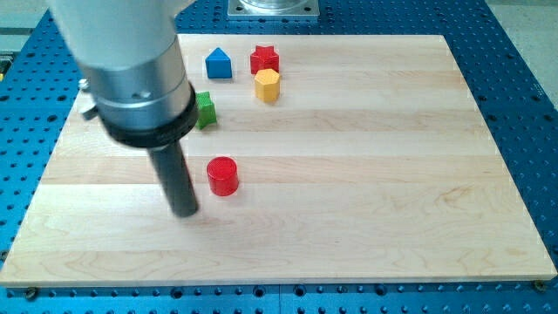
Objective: Push the red circle below the hexagon
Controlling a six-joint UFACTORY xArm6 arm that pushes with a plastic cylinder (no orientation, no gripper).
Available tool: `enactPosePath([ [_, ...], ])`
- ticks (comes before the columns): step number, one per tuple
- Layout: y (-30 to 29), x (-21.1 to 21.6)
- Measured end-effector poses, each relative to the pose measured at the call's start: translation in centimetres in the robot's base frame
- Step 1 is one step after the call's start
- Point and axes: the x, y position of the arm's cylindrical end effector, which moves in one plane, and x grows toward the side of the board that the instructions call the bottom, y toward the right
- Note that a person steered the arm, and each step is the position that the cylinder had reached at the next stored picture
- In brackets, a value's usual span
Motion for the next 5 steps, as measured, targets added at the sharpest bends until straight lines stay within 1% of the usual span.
enactPosePath([
  [1, 4.9, -4.4],
  [2, 4.8, -1.4],
  [3, 7.8, -2.1],
  [5, 8.5, -6.7],
])
